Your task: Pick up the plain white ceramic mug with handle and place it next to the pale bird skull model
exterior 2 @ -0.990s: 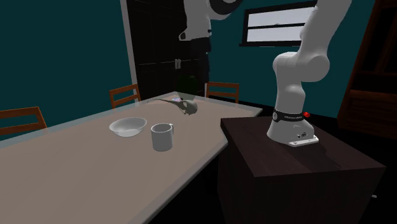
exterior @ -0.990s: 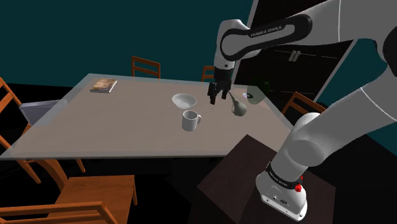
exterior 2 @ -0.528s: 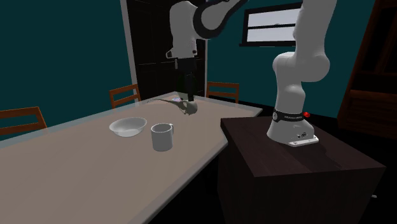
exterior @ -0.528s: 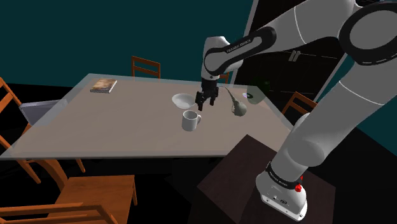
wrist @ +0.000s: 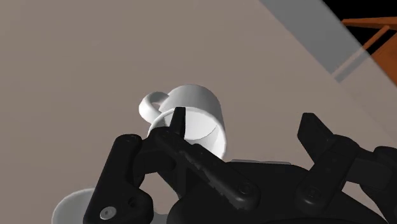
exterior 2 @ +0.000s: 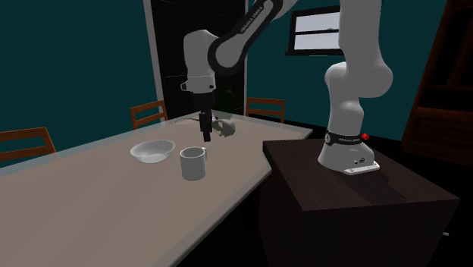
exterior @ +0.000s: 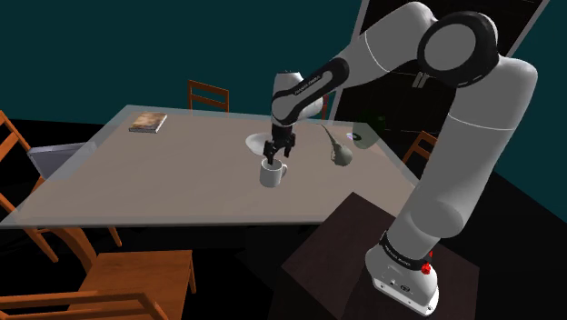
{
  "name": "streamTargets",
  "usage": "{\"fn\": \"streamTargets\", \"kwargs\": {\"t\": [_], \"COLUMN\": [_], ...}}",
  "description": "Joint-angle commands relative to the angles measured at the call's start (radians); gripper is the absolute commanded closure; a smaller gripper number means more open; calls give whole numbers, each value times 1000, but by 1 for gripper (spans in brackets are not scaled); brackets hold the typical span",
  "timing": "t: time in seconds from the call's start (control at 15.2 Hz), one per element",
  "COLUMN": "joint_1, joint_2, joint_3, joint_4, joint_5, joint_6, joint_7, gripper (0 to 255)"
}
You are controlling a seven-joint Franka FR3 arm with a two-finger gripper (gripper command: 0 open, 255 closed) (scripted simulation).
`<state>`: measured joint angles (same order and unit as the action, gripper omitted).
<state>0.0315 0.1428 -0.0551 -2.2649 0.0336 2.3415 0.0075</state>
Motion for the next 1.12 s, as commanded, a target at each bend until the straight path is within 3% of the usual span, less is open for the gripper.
{"fn": "streamTargets", "kwargs": {"t": [0.0,0.4,1.06], "joint_1": [0,-1,-5], "joint_2": [92,311,390], "joint_3": [1,0,5], "joint_4": [62,236,238], "joint_5": [2,2,8], "joint_6": [39,106,183], "joint_7": [3,12,7], "gripper": [0,0,0]}}
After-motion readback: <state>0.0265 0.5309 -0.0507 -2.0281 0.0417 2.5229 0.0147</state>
